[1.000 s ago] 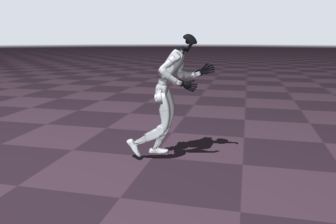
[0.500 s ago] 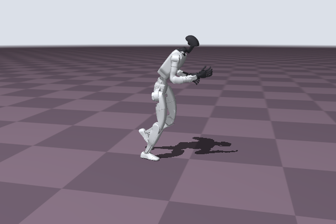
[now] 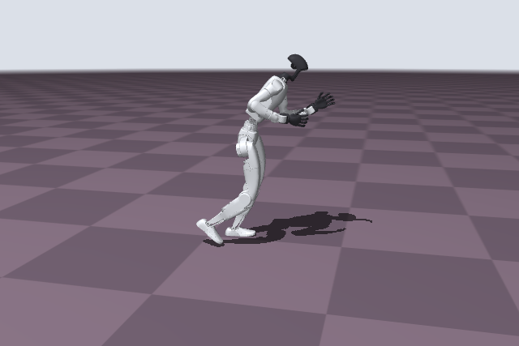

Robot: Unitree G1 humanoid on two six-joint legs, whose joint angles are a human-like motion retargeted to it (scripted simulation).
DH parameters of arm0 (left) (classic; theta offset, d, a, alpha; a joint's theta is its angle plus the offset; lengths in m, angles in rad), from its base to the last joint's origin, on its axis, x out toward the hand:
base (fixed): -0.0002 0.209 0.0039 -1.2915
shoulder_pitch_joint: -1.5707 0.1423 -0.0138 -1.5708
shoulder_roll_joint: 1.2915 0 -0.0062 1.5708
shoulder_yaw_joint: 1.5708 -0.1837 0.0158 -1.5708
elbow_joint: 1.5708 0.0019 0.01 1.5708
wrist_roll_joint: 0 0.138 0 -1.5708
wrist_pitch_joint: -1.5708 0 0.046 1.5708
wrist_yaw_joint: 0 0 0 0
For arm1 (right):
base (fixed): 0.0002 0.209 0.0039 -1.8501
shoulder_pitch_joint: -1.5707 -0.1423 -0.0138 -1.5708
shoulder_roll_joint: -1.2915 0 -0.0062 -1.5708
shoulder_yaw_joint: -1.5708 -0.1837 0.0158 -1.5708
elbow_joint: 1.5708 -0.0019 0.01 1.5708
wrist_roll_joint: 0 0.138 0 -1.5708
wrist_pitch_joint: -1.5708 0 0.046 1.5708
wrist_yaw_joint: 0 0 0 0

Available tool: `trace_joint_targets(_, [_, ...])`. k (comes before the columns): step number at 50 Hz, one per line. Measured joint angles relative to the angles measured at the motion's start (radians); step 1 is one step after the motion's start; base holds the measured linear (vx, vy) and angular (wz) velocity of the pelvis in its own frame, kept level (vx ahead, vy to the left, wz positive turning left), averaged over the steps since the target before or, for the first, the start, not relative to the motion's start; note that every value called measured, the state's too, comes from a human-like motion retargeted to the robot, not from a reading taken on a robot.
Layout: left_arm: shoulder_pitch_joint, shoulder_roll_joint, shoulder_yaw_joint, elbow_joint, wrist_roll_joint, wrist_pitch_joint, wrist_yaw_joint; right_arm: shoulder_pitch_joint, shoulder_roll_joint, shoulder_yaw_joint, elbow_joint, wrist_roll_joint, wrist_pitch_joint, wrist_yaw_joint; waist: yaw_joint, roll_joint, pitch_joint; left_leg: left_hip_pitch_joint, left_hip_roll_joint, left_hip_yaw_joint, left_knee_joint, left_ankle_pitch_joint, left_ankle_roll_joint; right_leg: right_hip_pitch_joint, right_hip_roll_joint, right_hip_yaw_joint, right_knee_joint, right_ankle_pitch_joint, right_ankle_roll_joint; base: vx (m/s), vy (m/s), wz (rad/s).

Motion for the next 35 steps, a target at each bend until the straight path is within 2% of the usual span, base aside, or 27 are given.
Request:
trace_joint_targets(3, [-0.249, 0.051, -0.046, -0.032, -0.042, 0.006, 0.121, 0.114, -0.216, -0.095, -0.019, 0.121, 0.033, 0.050, -0.238, 0.084, -0.011, 0.097, 0.059, -0.111, -0.128, 0.117, -0.075, -0.043, 0.010, -0.180, -0.313, 0.010, 0.009, 1.02, -0.18, 1.95])
trace_joint_targets(5, [-0.350, 0.088, -0.083, -0.045, -0.130, -0.001, 0.171, 0.165, -0.322, -0.154, -0.002, 0.132, 0.067, 0.056, -0.352, 0.100, -0.019, 0.159, 0.078, -0.143, -0.192, 0.186, -0.119, -0.057, 0.013, -0.217, -0.578, 0.046, 0.036, 1.06, -0.31, 1.42])
trace_joint_targets(8, [-0.406, 0.075, -0.100, -0.070, -0.242, -0.013, 0.201, 0.224, -0.388, -0.227, 0.045, 0.087, 0.126, 0.065, -0.445, 0.101, -0.019, 0.276, 0.087, -0.159, -0.239, 0.238, -0.155, -0.070, -0.018, -0.238, -0.895, 0.072, 0.098, 1.14, -0.39, 0.81])
trace_joint_targets(10, [-0.364, 0.024, -0.085, -0.107, -0.252, -0.040, 0.199, 0.249, -0.383, -0.256, 0.076, 0.004, 0.122, 0.053, -0.458, 0.101, -0.012, 0.344, 0.095, -0.156, -0.208, 0.233, -0.152, -0.069, -0.051, -0.309, -0.970, 0.097, 0.142, 1.20, -0.43, 0.12])
trace_joint_targets(11, [-0.305, -0.011, -0.073, -0.128, -0.238, -0.060, 0.188, 0.244, -0.363, -0.250, 0.096, -0.032, 0.099, 0.020, -0.454, 0.100, -0.006, 0.357, 0.092, -0.153, -0.138, 0.220, -0.139, -0.053, -0.068, -0.352, -0.953, 0.120, 0.143, 1.21, -0.45, -0.15])
trace_joint_targets(13, [-0.148, -0.058, -0.051, -0.148, -0.192, -0.081, 0.165, 0.182, -0.301, -0.187, 0.151, -0.068, 0.043, -0.071, -0.442, 0.100, 0.013, 0.340, 0.093, -0.146, 0.074, 0.214, -0.108, -0.018, -0.082, -0.395, -0.867, 0.104, 0.106, 1.21, -0.45, -0.38])
trace_joint_targets(14, [-0.042, -0.065, -0.040, -0.140, -0.156, -0.072, 0.162, 0.115, -0.255, -0.133, 0.187, -0.076, 0.017, -0.127, -0.431, 0.108, 0.028, 0.307, 0.101, -0.145, 0.213, 0.231, -0.096, -0.008, -0.076, -0.386, -0.790, 0.047, 0.067, 1.19, -0.42, -0.67])
trace_joint_targets(17, [0.362, -0.056, 0.000, -0.089, -0.103, -0.023, 0.148, -0.157, -0.084, 0.007, 0.279, -0.129, -0.028, -0.277, -0.378, 0.138, 0.065, 0.171, 0.110, -0.147, 0.609, 0.265, -0.063, -0.010, -0.049, -0.325, -0.526, -0.139, -0.040, 1.16, -0.32, -1.14])
trace_joint_targets(20, [0.834, -0.002, 0.077, -0.114, -0.226, -0.036, 0.042, -0.419, 0.137, 0.024, 0.252, -0.180, -0.024, -0.315, -0.269, 0.127, 0.057, 0.032, 0.095, -0.091, 0.827, 0.175, 0.005, 0.027, -0.036, -0.256, -0.418, -0.178, -0.051, 1.16, -0.22, -1.50])
trace_joint_targets(22, [1.114, 0.096, 0.143, -0.166, -0.305, -0.064, -0.029, -0.559, 0.269, 0.026, 0.193, -0.193, -0.034, -0.343, -0.145, 0.095, 0.025, -0.053, 0.102, 0.000, 0.829, 0.125, 0.067, 0.082, -0.032, -0.184, -0.467, -0.141, -0.033, 1.17, -0.14, -1.75])
trace_joint_targets(25, [1.414, 0.271, 0.237, -0.214, -0.395, -0.078, -0.114, -0.757, 0.385, 0.072, 0.127, -0.201, -0.048, -0.410, 0.059, 0.033, -0.016, -0.155, 0.099, 0.134, 0.662, 0.104, 0.117, 0.176, -0.057, -0.080, -0.589, -0.017, 0.014, 1.18, 0.01, -1.70])
trace_joint_targets(28, [1.576, 0.383, 0.313, -0.238, -0.499, -0.063, -0.167, -0.908, 0.413, 0.161, 0.089, -0.143, -0.043, -0.426, 0.217, -0.021, -0.041, -0.202, 0.067, 0.186, 0.295, 0.142, 0.085, 0.271, -0.094, -0.006, -0.708, 0.148, 0.081, 1.21, 0.17, -1.27])
trace_joint_targets(30, [1.618, 0.404, 0.344, -0.244, -0.572, -0.046, -0.202, -0.969, 0.403, 0.215, 0.055, -0.088, -0.031, -0.382, 0.292, -0.033, -0.044, -0.186, 0.064, 0.200, -0.009, 0.147, 0.037, 0.350, -0.101, 0.031, -0.770, 0.236, 0.114, 1.25, 0.29, -0.93])
trace_joint_targets(32, [1.596, 0.390, 0.353, -0.240, -0.614, -0.035, -0.250, -0.978, 0.379, 0.240, 0.006, -0.058, -0.023, -0.299, 0.340, -0.016, -0.029, -0.149, 0.089, 0.236, -0.249, 0.129, -0.018, 0.451, -0.095, 0.059, -0.797, 0.278, 0.138, 1.28, 0.37, -0.65])
trace_joint_targets(33, [1.564, 0.375, 0.346, -0.233, -0.616, -0.033, -0.273, -0.963, 0.364, 0.246, -0.018, -0.054, -0.021, -0.258, 0.355, -0.002, -0.019, -0.134, 0.105, 0.261, -0.319, 0.145, -0.038, 0.501, -0.091, 0.070, -0.794, 0.285, 0.144, 1.27, 0.40, -0.34])
trace_joint_targets(35, [1.449, 0.331, 0.299, -0.192, -0.591, -0.032, -0.299, -0.899, 0.331, 0.252, -0.057, -0.056, -0.016, -0.195, 0.370, 0.020, 0.013, -0.115, 0.125, 0.284, -0.320, 0.233, -0.031, 0.580, -0.094, 0.090, -0.735, 0.274, 0.140, 1.24, 0.40, 0.07])
